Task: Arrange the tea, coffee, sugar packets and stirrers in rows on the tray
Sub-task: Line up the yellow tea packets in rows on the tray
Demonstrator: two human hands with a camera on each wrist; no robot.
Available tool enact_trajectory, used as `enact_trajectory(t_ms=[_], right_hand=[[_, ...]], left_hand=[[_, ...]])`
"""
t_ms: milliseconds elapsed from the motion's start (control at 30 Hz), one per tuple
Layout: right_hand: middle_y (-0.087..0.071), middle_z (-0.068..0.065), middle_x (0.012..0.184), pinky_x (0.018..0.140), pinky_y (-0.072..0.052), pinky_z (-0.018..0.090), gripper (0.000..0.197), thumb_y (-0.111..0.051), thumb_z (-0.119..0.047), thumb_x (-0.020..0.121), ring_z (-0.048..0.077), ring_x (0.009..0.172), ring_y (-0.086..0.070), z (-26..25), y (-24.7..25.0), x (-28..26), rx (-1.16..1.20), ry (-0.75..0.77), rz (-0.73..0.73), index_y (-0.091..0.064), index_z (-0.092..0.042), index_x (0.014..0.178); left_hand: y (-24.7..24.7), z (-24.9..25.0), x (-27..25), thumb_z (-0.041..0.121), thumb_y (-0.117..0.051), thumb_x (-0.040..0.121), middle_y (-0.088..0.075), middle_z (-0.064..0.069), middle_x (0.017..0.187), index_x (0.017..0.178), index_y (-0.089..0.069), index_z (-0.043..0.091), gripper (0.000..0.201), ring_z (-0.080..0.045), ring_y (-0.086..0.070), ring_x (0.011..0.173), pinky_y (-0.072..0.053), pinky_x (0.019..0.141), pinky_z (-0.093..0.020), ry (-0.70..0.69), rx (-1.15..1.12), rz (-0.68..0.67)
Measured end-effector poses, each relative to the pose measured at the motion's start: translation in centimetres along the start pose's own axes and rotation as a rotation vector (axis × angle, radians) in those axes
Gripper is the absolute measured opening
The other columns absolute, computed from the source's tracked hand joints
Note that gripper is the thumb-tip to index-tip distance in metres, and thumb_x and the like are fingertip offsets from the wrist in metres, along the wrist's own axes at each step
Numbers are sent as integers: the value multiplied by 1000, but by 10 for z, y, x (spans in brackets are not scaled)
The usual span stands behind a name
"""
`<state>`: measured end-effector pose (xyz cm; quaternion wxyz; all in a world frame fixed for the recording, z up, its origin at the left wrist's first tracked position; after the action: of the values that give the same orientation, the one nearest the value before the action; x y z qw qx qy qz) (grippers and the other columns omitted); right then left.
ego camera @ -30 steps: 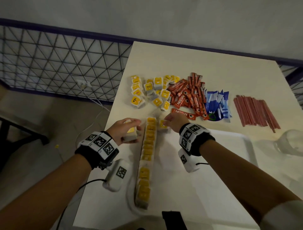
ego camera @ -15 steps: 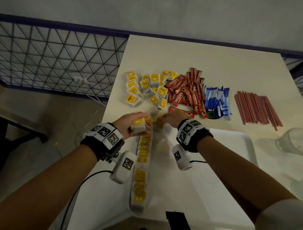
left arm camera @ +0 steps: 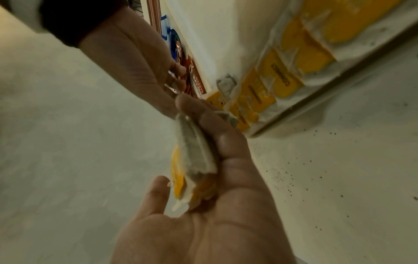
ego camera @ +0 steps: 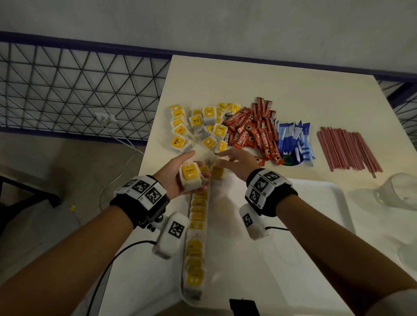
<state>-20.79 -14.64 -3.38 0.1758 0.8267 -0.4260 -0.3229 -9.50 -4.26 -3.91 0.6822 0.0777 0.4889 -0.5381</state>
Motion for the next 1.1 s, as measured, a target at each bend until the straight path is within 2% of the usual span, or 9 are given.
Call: enact_trajectory(t_ms=[133, 233, 367, 500, 567, 667, 767, 967, 1100], right_hand=[[-55, -2, 90, 63, -38, 10, 28, -66, -35, 82, 10, 81, -52, -23, -9, -24, 116, 83, -99, -66, -21, 106], [-51, -7, 76, 56, -37, 14, 29, -73, -34, 76, 6, 65, -49, -30, -21, -38, 111, 82, -134, -62, -19, 98], [-46, -8, 69, 56, -36, 19, 24, -72, -26, 78, 10, 63, -45, -32, -23, -46, 54, 106, -47, -49, -22, 77], [-49, -8, 67, 60, -37, 20, 26, -69, -20, 81, 7, 61, -45, -28, -16, -52, 69, 111, -4, -47, -25, 71], [-52, -6, 66, 61, -41, 20, 24, -69, -19, 82, 7, 59, -47, -27, -14, -56, 93, 110, -13, -48, -25, 71], [-55, -4, 64, 51, -41, 10, 7, -65, -13, 85, 6, 54, -49, -28, -12, -63, 153, 123, -35, -59, -11, 85], [-57, -3, 65, 50, -43, 9, 12, -64, -11, 85, 7, 54, -52, -25, -8, -66, 200, 116, -8, -60, -7, 96], [-60, 3, 62, 47, -45, 13, 15, -69, -15, 81, -1, 41, -53, -16, -5, -64, 312, 59, 23, -55, -10, 82], [-60, 3, 65, 49, -45, 15, 17, -69, -17, 81, 8, 52, -55, -13, -8, -64, 305, 36, 8, -54, -9, 83]], left_hand=[[-8, -2, -2, 54, -40, 91, -65, -10, 71, 97, -60, 10, 49, -22, -64, 52, -55, 49, -29, 12, 22, -9], [-17, -4, -4, 55, -34, 93, -67, -11, 76, 112, -61, 11, 55, -22, -66, 52, -56, 48, -30, 12, 45, -21], [-29, -10, -9, 54, -31, 94, -69, -8, 69, 92, -64, 12, 53, -20, -65, 55, -56, 58, -31, 10, 114, -70], [-31, -13, -14, 48, -38, 92, -59, -7, 73, 85, -62, 14, 42, -21, -59, 65, -53, 54, -26, -7, 231, -51], [-30, -15, -16, 46, -41, 91, -57, -5, 70, 84, -62, 16, 37, -19, -55, 66, -51, 55, -25, -13, 261, -52], [-28, -15, -19, 41, -45, 90, -58, -5, 72, 82, -62, 17, 30, -16, -54, 64, -48, 55, -25, -48, 288, -56], [-23, -15, -22, 34, -50, 90, -59, -6, 73, 89, -62, 16, 21, -13, -57, 57, -48, 49, -22, -96, 306, -48], [-6, -12, -24, 19, -61, 87, -63, -6, 72, 98, -60, 12, 13, -12, -62, 54, -48, 45, -21, -182, 331, 17], [4, -10, -24, 21, -63, 87, -61, -2, 75, 90, -60, 16, 6, -12, -60, 57, -49, 47, -22, -221, 411, 66]])
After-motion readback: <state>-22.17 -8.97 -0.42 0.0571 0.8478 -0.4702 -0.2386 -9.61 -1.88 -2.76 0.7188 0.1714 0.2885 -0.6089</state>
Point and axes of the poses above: each hand's wrist, its own x-axis towards the middle knuckle, its own y-axis out of the back of the hand, z = x × y, the point moved 8 cm from there along x, towards the middle knuckle
